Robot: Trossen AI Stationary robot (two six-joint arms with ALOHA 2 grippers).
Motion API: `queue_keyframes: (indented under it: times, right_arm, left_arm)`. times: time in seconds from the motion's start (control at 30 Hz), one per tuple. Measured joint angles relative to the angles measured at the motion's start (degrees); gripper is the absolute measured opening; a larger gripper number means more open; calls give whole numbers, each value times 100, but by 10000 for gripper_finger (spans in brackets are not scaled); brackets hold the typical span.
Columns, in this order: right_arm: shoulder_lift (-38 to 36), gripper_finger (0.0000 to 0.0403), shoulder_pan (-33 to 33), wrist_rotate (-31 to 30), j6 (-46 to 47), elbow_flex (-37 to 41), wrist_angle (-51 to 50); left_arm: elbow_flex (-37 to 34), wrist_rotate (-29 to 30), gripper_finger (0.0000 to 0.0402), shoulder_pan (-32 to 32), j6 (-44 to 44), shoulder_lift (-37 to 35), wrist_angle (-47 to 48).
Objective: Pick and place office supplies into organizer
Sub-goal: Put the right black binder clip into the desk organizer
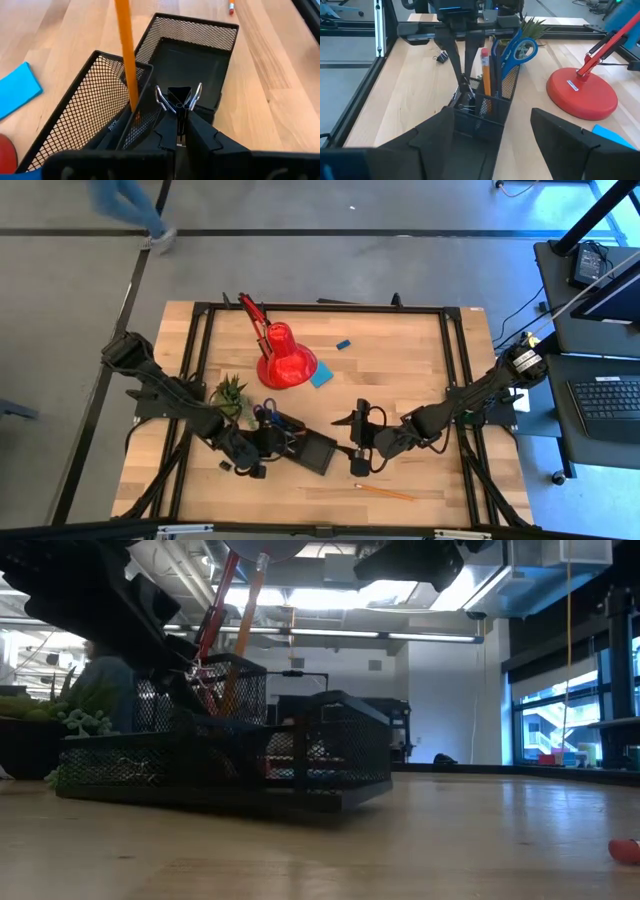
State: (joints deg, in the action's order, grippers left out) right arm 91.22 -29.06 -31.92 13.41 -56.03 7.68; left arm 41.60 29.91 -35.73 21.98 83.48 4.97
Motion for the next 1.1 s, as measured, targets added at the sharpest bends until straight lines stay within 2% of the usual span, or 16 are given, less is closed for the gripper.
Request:
queue_keyframes:
  times: [0.37, 0.53, 0.6, 1.1]
  right_arm:
    - [0, 267, 0, 26, 123, 0, 7]
    - [37, 267, -1, 816, 294, -1, 37]
    - [117, 267, -4, 943, 298, -4, 24]
    - [251, 267, -2, 955, 297, -4, 24]
  left_arm:
    - [-2, -201, 15, 28, -22, -17, 0]
    - [-2, -264, 15, 28, -20, -17, 0]
    - [-2, -264, 15, 28, -20, -17, 0]
    - [-7, -455, 29, 175, -17, -17, 2]
